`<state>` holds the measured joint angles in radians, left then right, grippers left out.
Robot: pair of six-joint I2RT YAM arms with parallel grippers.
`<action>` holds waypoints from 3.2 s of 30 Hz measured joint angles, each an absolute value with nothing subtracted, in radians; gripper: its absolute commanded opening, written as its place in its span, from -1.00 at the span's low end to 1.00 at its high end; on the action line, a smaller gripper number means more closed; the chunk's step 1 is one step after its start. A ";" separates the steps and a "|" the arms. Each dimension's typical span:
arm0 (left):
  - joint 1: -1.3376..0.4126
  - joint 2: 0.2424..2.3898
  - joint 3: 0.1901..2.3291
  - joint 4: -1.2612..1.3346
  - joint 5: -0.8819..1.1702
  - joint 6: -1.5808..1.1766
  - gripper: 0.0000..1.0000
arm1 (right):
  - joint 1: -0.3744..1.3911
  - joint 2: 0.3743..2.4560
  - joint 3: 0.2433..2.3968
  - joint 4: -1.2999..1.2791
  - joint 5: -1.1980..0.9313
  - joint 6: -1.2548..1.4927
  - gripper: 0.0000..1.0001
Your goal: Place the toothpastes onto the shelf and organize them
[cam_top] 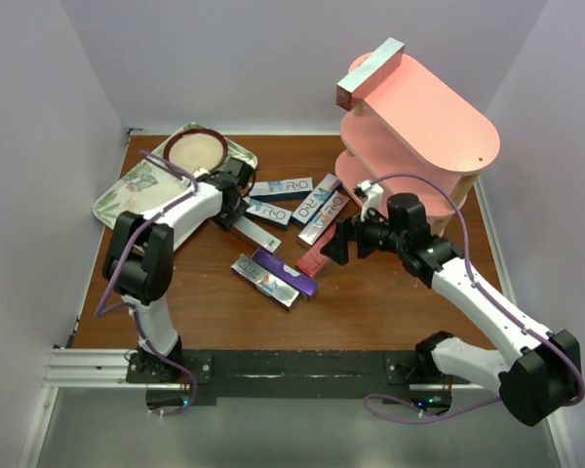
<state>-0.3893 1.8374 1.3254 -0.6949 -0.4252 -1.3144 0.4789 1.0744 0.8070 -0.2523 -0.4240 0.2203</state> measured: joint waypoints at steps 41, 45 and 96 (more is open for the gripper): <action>-0.389 1.669 1.449 -0.771 -0.336 -1.071 -0.62 | 1.044 1.772 0.956 0.534 0.339 -0.167 0.27; -0.389 1.666 1.442 -0.765 -0.322 -1.069 -0.62 | 1.044 1.776 0.956 0.542 0.359 -0.171 0.00; -0.388 0.683 0.669 0.042 -0.643 -0.274 1.00 | 1.048 1.125 1.304 -0.473 0.537 0.045 -1.00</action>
